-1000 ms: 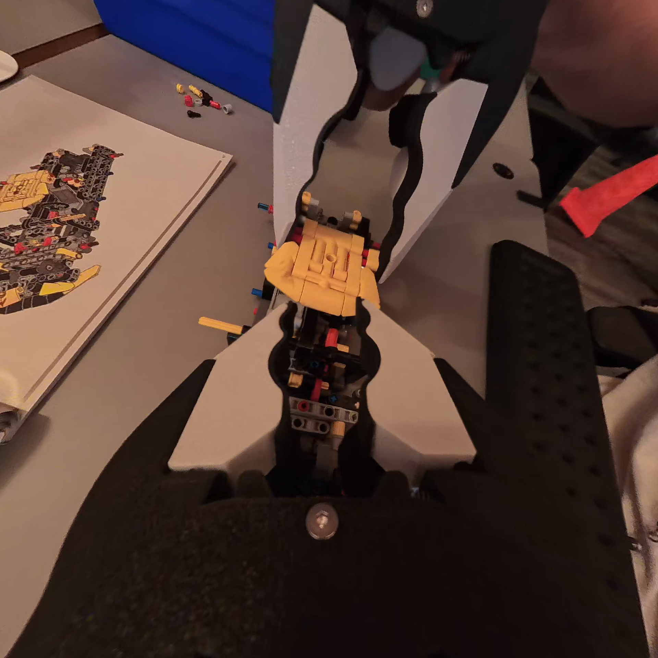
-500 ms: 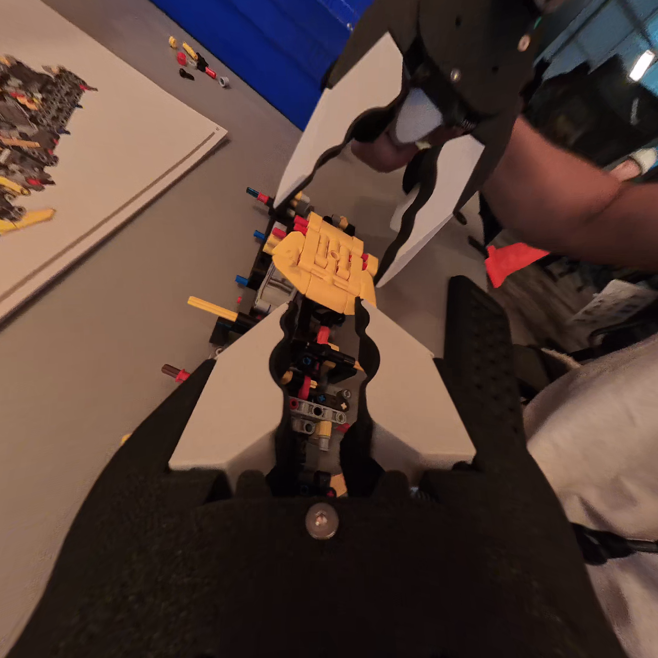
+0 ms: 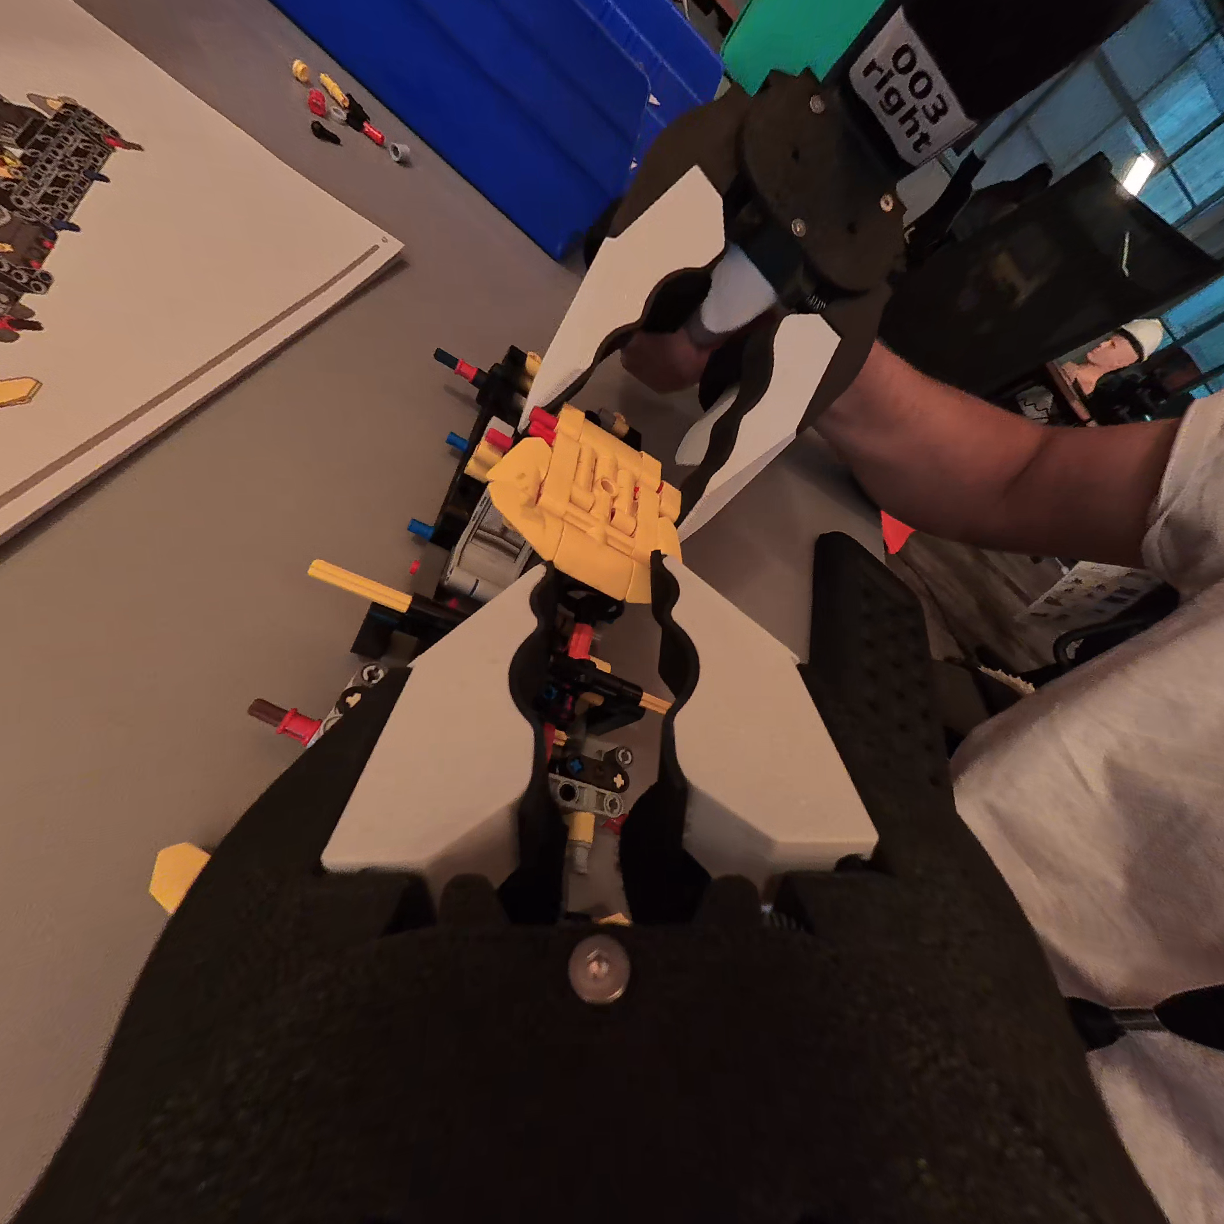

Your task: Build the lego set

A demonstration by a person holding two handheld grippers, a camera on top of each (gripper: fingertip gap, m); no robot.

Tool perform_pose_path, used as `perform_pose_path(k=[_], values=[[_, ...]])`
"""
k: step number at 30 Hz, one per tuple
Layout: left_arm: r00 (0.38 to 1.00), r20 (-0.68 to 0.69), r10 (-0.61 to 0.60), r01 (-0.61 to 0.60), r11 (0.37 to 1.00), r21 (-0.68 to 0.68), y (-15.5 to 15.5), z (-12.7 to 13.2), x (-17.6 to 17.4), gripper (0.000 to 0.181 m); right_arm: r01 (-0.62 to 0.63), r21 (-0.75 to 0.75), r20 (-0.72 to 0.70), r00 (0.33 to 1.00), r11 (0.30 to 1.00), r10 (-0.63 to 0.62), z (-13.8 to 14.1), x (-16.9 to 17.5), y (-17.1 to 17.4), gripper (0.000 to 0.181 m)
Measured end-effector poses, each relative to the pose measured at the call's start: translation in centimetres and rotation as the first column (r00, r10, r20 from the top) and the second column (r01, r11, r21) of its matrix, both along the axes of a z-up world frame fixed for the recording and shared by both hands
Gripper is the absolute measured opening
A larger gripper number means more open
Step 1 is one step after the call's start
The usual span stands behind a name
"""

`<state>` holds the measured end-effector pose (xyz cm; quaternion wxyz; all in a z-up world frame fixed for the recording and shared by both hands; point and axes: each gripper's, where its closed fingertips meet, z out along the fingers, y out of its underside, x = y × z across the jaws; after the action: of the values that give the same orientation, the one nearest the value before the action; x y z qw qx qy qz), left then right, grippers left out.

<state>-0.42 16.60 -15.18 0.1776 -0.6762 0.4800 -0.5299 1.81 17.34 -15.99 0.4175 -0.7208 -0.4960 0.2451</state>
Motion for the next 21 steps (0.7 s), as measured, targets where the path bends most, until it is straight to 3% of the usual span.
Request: perform_pose_path(k=[6,12,21], values=[[1.000,-0.006,-0.016,0.016,1.000,-0.002,0.0,0.0,-0.1,0.028,0.004,-0.005,-0.020,1.000,1.000,-0.004,0.0,-0.1,0.0,0.055],[0.999,-0.003,-0.053,0.053,0.998,-0.025,-0.5,0.0,-0.2,0.028,-0.102,-0.047,-0.004,0.995,0.994,0.102,-0.1,0.2,-0.9,0.053],[0.999,0.000,-0.038,0.038,0.999,-0.030,-0.2,-0.1,-0.2,0.028,-0.126,-0.076,0.014,0.992,0.989,0.128,-0.2,0.3,-0.7,0.050]])
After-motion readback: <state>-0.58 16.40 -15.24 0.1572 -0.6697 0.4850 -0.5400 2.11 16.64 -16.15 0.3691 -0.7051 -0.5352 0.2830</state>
